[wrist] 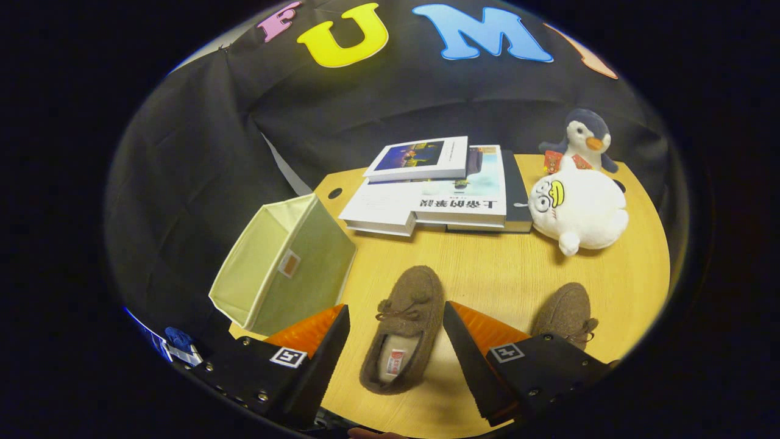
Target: Open the storage box then place both shoes into the box .Put the left shoe in first, then the right shoe, with the right side of both shoes facing outward in a uniform manner.
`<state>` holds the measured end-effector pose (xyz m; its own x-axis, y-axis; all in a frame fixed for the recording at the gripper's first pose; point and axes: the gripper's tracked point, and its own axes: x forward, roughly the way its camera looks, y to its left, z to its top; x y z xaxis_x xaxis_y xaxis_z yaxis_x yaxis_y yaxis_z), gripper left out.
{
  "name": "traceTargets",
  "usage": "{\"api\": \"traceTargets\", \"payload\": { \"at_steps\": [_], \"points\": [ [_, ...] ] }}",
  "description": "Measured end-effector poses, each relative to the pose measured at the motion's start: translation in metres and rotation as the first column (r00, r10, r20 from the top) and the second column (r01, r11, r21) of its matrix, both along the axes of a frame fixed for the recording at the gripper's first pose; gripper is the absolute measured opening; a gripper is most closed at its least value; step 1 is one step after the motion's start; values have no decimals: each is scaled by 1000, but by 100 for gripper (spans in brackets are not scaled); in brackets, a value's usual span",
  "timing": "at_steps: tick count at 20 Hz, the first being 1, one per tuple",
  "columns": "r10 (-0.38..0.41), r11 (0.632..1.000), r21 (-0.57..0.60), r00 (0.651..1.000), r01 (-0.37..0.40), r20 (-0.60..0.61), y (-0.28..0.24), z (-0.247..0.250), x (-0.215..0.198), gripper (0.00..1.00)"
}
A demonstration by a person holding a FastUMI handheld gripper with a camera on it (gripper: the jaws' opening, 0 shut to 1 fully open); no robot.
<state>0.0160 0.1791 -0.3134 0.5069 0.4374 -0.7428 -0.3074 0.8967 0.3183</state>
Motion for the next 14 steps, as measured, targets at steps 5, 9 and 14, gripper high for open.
{"api": "traceTargets", "payload": {
  "at_steps": [5,9,14],
  "points": [
    [12,999,-50,996,-16,-83,-7,-40,-12,93],
    [38,994,-91,986,-54,-162,-7,-68,-21,93],
    [30,983,-170,977,-67,-212,-10,-100,-17,94]
  ]
}}
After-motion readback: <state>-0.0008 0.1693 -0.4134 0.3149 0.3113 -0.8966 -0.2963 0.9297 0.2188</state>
